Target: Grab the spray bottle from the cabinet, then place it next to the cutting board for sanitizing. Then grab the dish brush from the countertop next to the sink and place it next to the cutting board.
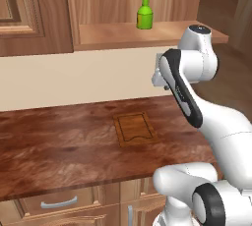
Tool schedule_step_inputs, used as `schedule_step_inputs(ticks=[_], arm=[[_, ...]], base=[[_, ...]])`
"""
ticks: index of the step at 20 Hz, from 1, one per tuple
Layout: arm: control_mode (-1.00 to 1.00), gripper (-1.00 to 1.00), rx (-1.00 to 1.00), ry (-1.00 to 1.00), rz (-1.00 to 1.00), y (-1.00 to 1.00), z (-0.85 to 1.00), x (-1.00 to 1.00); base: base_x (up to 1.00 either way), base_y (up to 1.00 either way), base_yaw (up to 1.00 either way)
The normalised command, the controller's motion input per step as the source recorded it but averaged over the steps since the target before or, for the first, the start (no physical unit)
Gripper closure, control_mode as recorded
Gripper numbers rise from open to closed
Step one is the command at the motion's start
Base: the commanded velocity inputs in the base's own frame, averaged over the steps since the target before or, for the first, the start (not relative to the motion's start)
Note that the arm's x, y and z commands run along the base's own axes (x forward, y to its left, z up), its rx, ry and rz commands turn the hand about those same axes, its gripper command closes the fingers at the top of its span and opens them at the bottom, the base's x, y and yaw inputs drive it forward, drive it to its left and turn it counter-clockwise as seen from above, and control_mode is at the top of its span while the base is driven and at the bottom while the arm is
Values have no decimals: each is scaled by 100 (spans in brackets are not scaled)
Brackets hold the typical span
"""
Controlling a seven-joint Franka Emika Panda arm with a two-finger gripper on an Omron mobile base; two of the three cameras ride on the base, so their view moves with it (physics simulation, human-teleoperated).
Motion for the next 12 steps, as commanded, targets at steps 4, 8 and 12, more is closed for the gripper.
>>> schedule_step_inputs(ticks=[4, 8, 12], arm=[[-100, -100, 0, 0, 2, 5, 0, -22], [-100, -100, -1, -32, 1, 14, 8, -81], [-100, -100, 0, -49, 0, 0, 51, -92]], base=[[0, 0, 0], [0, 0, 0], [0, 0, 0]])
